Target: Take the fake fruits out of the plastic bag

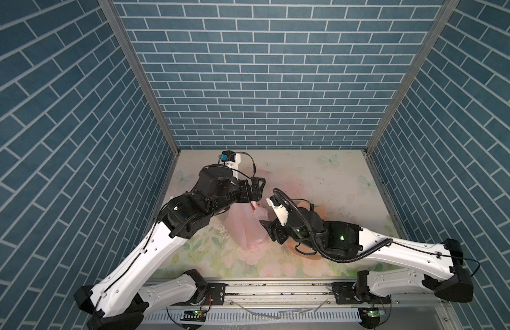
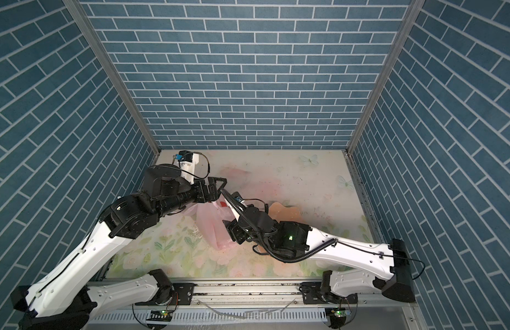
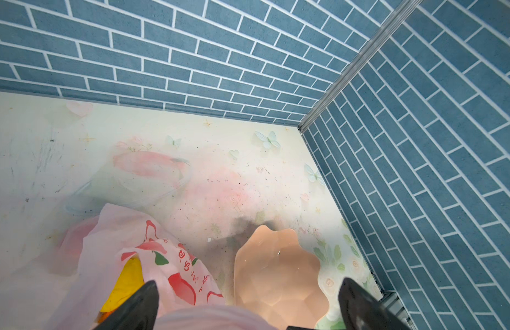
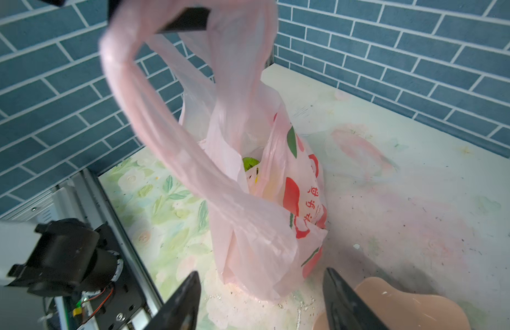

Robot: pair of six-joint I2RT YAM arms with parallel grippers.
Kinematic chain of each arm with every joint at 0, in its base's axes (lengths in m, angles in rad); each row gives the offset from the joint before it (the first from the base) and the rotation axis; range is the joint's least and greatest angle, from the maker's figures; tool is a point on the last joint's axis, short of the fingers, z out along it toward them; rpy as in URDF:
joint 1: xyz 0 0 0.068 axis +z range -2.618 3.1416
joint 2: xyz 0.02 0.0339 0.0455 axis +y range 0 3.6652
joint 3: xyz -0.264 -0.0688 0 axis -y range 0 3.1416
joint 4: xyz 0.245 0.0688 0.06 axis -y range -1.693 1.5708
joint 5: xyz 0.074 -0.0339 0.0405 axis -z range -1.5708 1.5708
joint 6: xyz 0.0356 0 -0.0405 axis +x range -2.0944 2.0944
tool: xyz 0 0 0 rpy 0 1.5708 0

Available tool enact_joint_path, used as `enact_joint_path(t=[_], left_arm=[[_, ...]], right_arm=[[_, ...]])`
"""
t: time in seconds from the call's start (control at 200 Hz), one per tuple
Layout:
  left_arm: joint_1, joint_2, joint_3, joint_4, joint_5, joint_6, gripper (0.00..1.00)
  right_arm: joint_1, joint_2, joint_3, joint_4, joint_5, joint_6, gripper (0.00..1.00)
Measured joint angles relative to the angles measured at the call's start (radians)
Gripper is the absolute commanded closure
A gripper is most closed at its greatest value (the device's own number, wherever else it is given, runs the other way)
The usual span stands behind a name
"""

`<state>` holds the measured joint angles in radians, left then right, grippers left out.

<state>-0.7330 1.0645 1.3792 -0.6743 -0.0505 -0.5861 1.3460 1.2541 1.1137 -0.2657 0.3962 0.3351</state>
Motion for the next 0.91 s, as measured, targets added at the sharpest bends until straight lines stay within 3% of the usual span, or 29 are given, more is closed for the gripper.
enact_joint_path(t=[0.28, 0.35, 0.425, 0.58, 0.765, 0.905], left_arm=[[0.047, -0.033, -0.002, 0.014, -0.003, -0.002, 0.01], [0.072, -0.033, 0.008, 0.004, 0.005, 0.0, 0.01], [0.102, -0.021, 0.048, -0.034, 0.014, 0.01, 0.01], [0.16, 0.035, 0.235, -0.16, 0.038, 0.074, 0.01], [0.264, 0.048, 0.362, -0.319, 0.079, 0.164, 0.01], [0.342, 0.059, 0.406, -0.44, 0.1, 0.245, 0.01]], right_arm=[[0.005, 0.136, 0.006, 0.14, 0.119, -0.004, 0.29], [-0.005, 0.163, 0.011, 0.163, 0.144, -0.006, 0.35], [-0.022, 0.177, 0.011, 0.184, 0.149, -0.009, 0.5], [-0.092, 0.176, 0.011, 0.222, 0.129, -0.005, 0.74], [-0.147, 0.167, 0.011, 0.238, 0.077, 0.0, 0.85], [-0.174, 0.16, 0.011, 0.237, 0.021, -0.004, 0.88]])
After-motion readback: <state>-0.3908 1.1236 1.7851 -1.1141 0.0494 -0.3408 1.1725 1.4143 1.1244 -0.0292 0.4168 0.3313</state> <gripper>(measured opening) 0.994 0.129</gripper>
